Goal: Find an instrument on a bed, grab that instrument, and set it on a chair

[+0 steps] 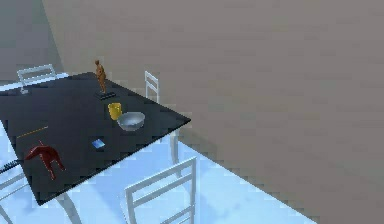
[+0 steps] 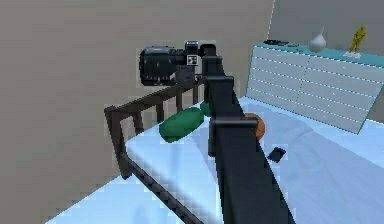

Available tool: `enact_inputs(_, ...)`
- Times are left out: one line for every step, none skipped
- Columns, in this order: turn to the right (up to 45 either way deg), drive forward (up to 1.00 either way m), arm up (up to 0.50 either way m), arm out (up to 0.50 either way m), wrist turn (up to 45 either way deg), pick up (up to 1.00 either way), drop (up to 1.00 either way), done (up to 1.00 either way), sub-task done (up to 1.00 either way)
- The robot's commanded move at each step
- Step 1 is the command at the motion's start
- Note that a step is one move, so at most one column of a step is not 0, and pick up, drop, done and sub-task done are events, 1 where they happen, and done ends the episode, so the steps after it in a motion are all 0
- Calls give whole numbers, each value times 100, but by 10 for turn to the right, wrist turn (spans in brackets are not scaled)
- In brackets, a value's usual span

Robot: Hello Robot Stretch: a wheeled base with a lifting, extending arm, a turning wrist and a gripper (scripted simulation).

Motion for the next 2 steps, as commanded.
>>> enact_inputs(0, 0, 0, 0, -450, 0, 0, 0, 0)
enact_inputs(0, 0, 0, 0, -450, 0, 0, 0, 0)
